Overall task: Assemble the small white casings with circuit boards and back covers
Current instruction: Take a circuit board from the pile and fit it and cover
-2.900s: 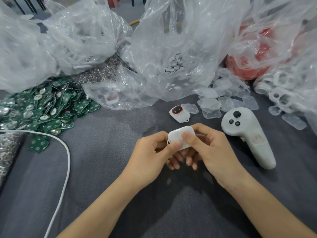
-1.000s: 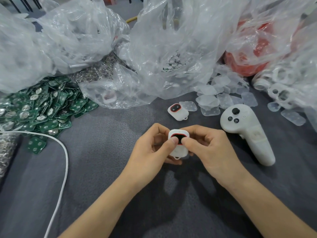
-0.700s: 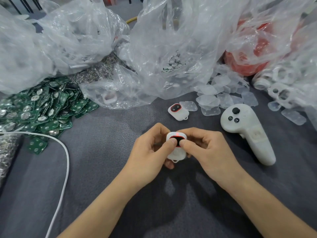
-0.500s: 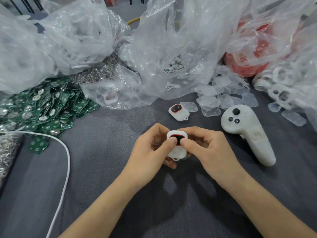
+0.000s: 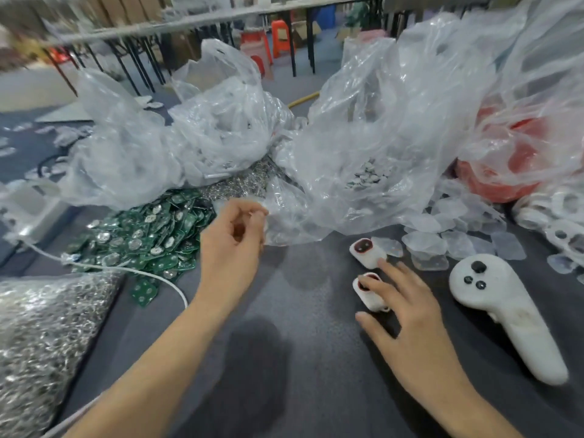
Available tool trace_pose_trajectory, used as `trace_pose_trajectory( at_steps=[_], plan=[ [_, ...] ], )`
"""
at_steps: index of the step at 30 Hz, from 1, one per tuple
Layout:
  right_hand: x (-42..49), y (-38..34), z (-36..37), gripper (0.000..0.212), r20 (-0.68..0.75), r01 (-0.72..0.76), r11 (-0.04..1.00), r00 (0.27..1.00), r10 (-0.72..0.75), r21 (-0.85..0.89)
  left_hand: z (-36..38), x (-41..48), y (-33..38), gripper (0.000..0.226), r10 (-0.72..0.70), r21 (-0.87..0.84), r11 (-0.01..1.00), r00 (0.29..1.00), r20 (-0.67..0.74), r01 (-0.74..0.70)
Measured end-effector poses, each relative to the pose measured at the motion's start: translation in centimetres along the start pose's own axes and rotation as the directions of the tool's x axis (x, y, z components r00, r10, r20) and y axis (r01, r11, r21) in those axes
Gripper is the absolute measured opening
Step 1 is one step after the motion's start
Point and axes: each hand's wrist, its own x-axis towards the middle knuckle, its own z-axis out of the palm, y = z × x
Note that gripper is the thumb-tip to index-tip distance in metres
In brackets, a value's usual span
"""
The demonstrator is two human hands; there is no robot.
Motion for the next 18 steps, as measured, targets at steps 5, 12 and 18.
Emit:
trace_pose_trajectory(
  at_steps=[5,12,18],
  plan=[
    [0.7,0.5,0.8,0.045,-0.041,0.211,0.976,0.976,-0.213,-0.047,-5.3,11.1,2.7,0.013,0.171,0.386,0.916,0.975,-0.138,-0.106],
    [1.4,0.3,1.5,0.056,0.060,0.251,0.954,0.968,-0.245,-0.161,3.7,10.0,11.3,0.021,0.477,0.183,0.676,0.613,0.630,-0.714],
    [2.5,0.6,0.0,0.051,0.207,0.225,0.912,0.965,-0.160,-0.344,19.4,10.3,16.4,0.028,0.443,0.138,0.674,0.546,0.710,-0.726]
  ],
)
